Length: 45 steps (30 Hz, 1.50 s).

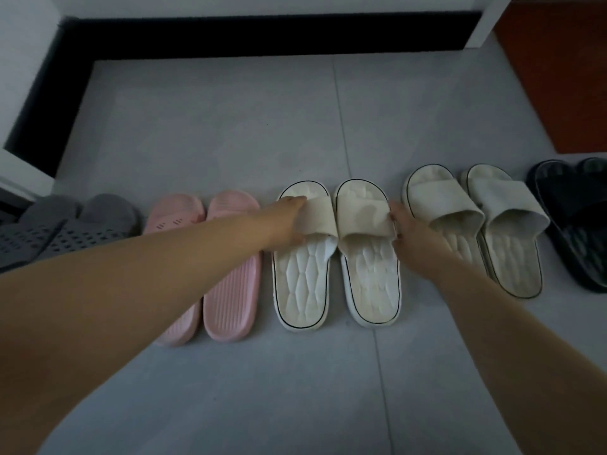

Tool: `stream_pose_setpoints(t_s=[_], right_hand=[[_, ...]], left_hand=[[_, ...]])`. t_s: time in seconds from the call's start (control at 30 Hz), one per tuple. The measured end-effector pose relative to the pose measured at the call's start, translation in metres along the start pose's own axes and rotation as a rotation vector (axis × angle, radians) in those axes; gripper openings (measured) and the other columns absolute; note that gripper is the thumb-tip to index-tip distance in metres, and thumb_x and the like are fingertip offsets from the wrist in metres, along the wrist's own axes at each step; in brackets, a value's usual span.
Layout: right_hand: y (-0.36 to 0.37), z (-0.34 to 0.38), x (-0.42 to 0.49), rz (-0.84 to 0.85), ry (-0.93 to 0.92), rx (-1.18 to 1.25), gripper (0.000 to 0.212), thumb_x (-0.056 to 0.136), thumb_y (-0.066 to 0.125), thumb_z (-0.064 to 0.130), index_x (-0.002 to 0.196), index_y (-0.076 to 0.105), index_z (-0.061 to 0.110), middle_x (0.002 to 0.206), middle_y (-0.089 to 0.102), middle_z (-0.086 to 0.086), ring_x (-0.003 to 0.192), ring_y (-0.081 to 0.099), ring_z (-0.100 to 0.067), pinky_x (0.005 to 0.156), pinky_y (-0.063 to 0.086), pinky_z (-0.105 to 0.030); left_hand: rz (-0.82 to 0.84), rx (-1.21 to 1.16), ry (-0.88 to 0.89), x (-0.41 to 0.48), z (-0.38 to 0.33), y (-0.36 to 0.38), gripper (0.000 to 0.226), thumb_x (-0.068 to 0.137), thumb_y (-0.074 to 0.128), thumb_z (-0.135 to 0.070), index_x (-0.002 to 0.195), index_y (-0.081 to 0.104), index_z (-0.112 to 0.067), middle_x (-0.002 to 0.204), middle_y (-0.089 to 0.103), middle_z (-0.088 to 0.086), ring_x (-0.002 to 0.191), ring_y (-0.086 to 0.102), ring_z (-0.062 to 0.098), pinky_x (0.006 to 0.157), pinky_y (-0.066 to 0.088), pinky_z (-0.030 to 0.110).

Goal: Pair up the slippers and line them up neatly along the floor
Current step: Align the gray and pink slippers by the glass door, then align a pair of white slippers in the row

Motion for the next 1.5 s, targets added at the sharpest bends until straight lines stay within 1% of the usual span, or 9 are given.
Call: stream_pose_setpoints(t_s=[0.4,0.57,0.77,0.83,0.9,1.03,1.13,1.27,1.5], right_hand=[[0.006,-0.006,0.002,-0.048,0.016,0.035,0.069,0.086,0.042,-0.002,0.145,0.018,0.025,0.136,0.050,-0.006,0.112,0.054,-0.031,0.075,0.032,-0.024],[-0.043,-0.001,-0.015,0.143,-0.105,-0.024,0.075,0.083,0.059,0.005,0.145,0.018,0.016,0.145,0.037,-0.011,0.130,0.041,-0.029,0.101,0.034,-0.032],[-0.167,-0.027,-0.072,0.202,0.081,-0.325,0.086,0.082,0.065,0.014,0.146,0.010,0.029,0.133,0.053,-0.010,0.105,0.057,-0.023,0.086,0.046,-0.030],[-0.187,-0.037,-0.095,0.255,0.130,-0.395,0.087,0.083,0.063,0.019,0.146,0.006,0.033,0.138,0.049,-0.002,0.085,0.055,-0.010,0.067,0.043,-0.018],[-0.188,-0.050,-0.107,0.283,0.130,-0.418,0.087,0.082,0.064,0.023,0.146,0.006,0.034,0.142,0.044,0.004,0.082,0.049,-0.001,0.062,0.035,-0.010],[-0.178,-0.091,-0.092,0.243,-0.015,-0.354,0.081,0.081,0.066,0.025,0.145,0.017,0.033,0.148,0.032,0.003,0.125,0.042,-0.012,0.097,0.033,-0.019],[-0.176,-0.133,-0.055,0.217,-0.056,-0.325,0.075,0.083,0.065,0.022,0.145,0.021,0.025,0.152,0.024,0.001,0.135,0.030,-0.020,0.109,0.028,-0.029],[-0.177,-0.175,0.006,0.216,-0.114,-0.305,0.081,0.079,0.067,0.019,0.145,0.020,0.021,0.149,0.028,-0.006,0.129,0.039,-0.026,0.105,0.037,-0.038],[-0.168,-0.206,0.075,0.430,-0.260,-0.167,0.100,0.076,0.070,0.010,0.147,0.003,0.031,0.147,0.033,-0.005,0.121,0.046,-0.021,0.087,0.040,-0.021]], left_hand=[[0.005,0.017,-0.002,0.004,-0.003,0.000,0.080,0.083,0.065,-0.027,0.146,0.017,-0.012,0.151,0.026,0.012,0.138,0.031,0.027,0.111,0.031,0.037],[0.028,-0.005,0.012,0.010,-0.016,-0.024,0.095,0.073,0.074,-0.035,0.146,0.016,-0.016,0.152,0.028,0.010,0.137,0.032,0.027,0.111,0.030,0.033],[-0.050,-0.344,0.217,0.006,-0.067,-0.086,0.086,0.074,0.075,-0.027,0.143,0.025,-0.021,0.148,0.036,0.005,0.131,0.040,0.026,0.104,0.033,0.031],[-0.039,-0.348,0.283,0.001,-0.081,-0.094,0.085,0.074,0.075,-0.025,0.143,0.026,-0.021,0.147,0.037,0.004,0.131,0.040,0.025,0.102,0.033,0.030],[-0.028,-0.296,0.298,0.002,-0.088,-0.094,0.086,0.074,0.075,-0.025,0.143,0.024,-0.022,0.147,0.037,0.003,0.131,0.040,0.025,0.102,0.033,0.030],[0.021,-0.218,0.241,0.023,-0.105,-0.070,0.089,0.075,0.074,-0.026,0.145,0.019,-0.023,0.149,0.034,0.001,0.132,0.039,0.024,0.105,0.032,0.031],[0.013,-0.168,0.199,0.048,-0.140,-0.035,0.089,0.076,0.073,-0.027,0.146,0.019,-0.018,0.151,0.031,0.002,0.135,0.035,0.022,0.107,0.029,0.027],[0.000,-0.134,0.097,0.083,-0.196,0.013,0.091,0.077,0.072,-0.027,0.147,0.016,-0.017,0.155,0.022,0.004,0.140,0.026,0.021,0.109,0.025,0.025],[-0.085,-0.267,-0.154,0.112,-0.228,0.043,0.079,0.085,0.061,-0.020,0.147,0.012,-0.016,0.156,0.018,0.006,0.141,0.025,0.022,0.114,0.022,0.030]])
Point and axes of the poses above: each hand's wrist, its own x-axis towards the middle knuckle, its own y-axis out of the palm, z = x × y, the point moved 1 cm from there along x, towards the middle knuckle
